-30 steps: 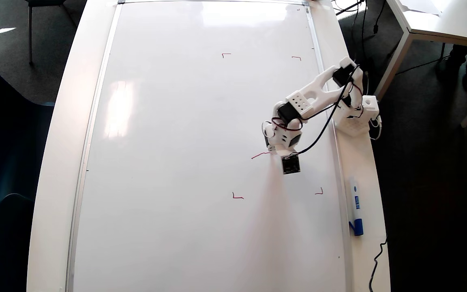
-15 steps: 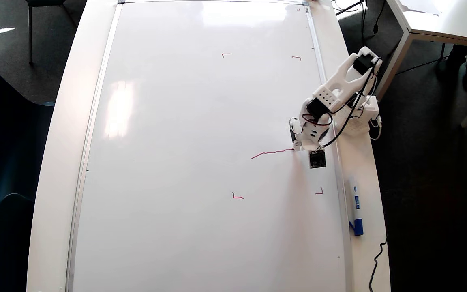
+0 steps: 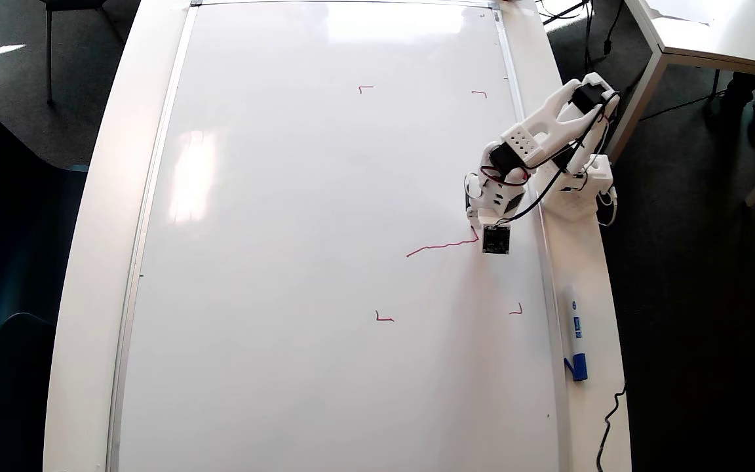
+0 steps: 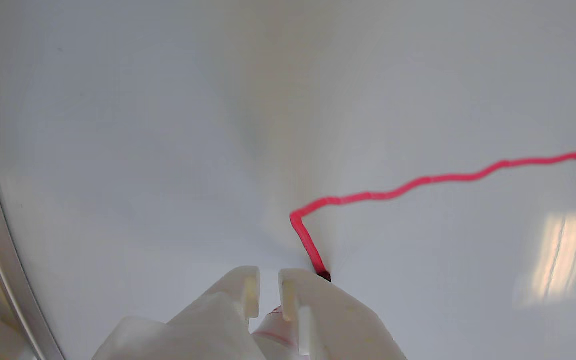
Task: Draw on a whiteboard a robot head using a pen attached to the gripper
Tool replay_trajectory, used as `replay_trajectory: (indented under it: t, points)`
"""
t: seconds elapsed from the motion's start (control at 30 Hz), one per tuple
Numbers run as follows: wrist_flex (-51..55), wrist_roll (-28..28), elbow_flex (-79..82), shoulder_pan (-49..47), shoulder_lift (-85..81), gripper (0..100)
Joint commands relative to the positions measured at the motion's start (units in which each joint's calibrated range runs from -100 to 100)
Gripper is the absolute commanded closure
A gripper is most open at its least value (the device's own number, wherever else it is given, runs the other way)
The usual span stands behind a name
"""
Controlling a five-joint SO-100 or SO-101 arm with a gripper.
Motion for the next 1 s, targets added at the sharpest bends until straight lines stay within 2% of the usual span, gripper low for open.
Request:
replay_trajectory:
  t: [0.0,0.67,0.97]
  points:
    - [-0.20,0.08,3.11,6.37,-0.09,99]
    - [0.59,0.45,2.93,40.48,-0.18,99]
    - [-0.28,1.79,2.74,49.90,-0.09,99]
